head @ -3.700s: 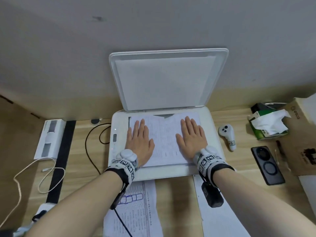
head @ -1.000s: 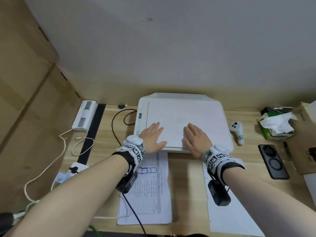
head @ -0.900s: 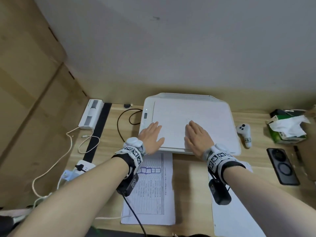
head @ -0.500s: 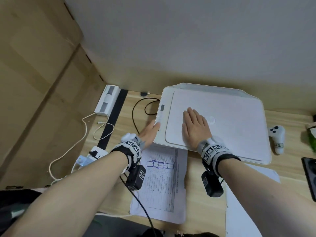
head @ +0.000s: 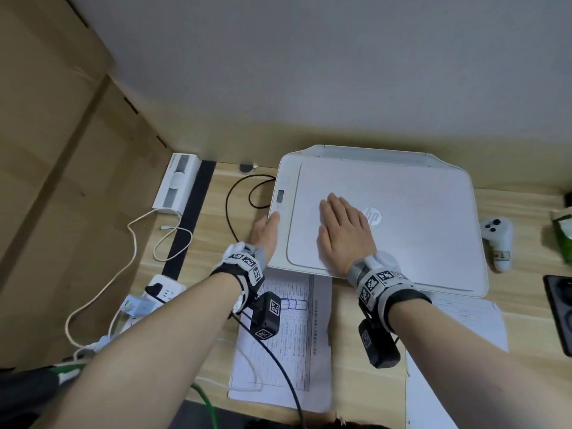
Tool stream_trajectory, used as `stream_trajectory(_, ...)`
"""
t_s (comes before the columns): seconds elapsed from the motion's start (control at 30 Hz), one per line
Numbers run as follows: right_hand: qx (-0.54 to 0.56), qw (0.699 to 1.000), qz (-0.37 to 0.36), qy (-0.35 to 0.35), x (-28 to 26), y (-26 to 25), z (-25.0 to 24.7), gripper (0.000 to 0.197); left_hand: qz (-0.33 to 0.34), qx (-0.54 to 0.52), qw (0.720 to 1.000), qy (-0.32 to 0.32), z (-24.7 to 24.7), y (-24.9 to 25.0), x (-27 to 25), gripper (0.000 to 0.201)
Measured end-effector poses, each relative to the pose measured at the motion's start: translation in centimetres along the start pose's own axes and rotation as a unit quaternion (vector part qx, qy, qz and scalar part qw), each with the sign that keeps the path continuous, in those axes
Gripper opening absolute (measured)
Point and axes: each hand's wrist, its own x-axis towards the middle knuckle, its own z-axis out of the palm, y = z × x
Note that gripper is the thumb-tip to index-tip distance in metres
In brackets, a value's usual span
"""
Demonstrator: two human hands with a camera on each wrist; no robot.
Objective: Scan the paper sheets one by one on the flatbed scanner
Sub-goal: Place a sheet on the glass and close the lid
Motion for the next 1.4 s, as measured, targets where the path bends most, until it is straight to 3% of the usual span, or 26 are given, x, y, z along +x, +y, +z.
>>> stream_trajectory(0.13, 0.004, 1.0, 0.002, -0.002, -0.1, -0.1, -0.2, 0.057, -0.016, 0.006, 1.0, -0.003, -0.1, -0.4, 0.2, 0.045)
stream_trajectory(0.27, 0.007, 1.0, 0.009, -0.002, -0.2, -0.2, -0.2, 0.058, -0.01, -0.01, 1.0, -0.015, -0.1, -0.7, 0.2, 0.074)
stream_trajectory(0.4, 0.011, 1.0, 0.008, 0.003, -0.2, -0.3, -0.1, 0.058, 0.008, 0.011, 1.0, 0.0, -0.3, -0.6, 0.3, 0.045)
stream_trajectory(0.53, 0.012, 1.0, 0.008, -0.002, 0.0, -0.2, -0.2, 0.057, 0.01, 0.019, 1.0, -0.01, -0.2, -0.2, 0.1, 0.043)
stream_trajectory(0.7, 0.016, 0.998, 0.006, -0.064, 0.0, -0.2, -1.9, 0.06, -0.047, 0.022, 0.998, -0.045, -1.2, 2.3, -1.0, 0.049)
stream_trajectory(0.8, 0.026, 0.991, -0.035, -0.124, 0.6, 0.7, -4.0, 0.06, -0.004, 0.076, 0.997, -0.028, -1.8, 4.2, -1.2, 0.056)
stream_trajectory(0.87, 0.001, 0.987, -0.047, -0.156, 0.4, 1.4, -5.6, 0.054, 0.074, 0.134, 0.988, -0.011, -1.8, 5.3, -1.8, 0.054)
stream_trajectory(0.93, -0.01, 0.984, -0.021, -0.177, -0.7, 2.2, -7.0, 0.053, 0.149, 0.195, 0.969, -0.015, -1.4, 6.0, -2.6, 0.048)
stream_trajectory(1.03, 0.001, 0.985, 0.03, -0.169, -3.8, 3.8, -8.2, 0.048, 0.187, 0.286, 0.933, -0.108, 0.4, 6.1, -3.7, 0.055)
stream_trajectory(1.17, -0.021, 0.984, 0.065, -0.163, -7.6, 5.8, -8.8, 0.045, 0.195, 0.463, 0.844, -0.189, 2.2, 4.2, -5.3, 0.069)
stream_trajectory(1.3, -0.026, 0.982, 0.091, -0.164, -9.7, 6.7, -9.1, 0.042, 0.252, 0.605, 0.724, -0.214, 2.0, 2.5, -4.8, 0.093)
stream_trajectory(1.4, -0.028, 0.98, 0.103, -0.169, -10.6, 6.6, -9.4, 0.041, 0.289, 0.654, 0.664, -0.219, 0.8, 2.4, -4.4, 0.091)
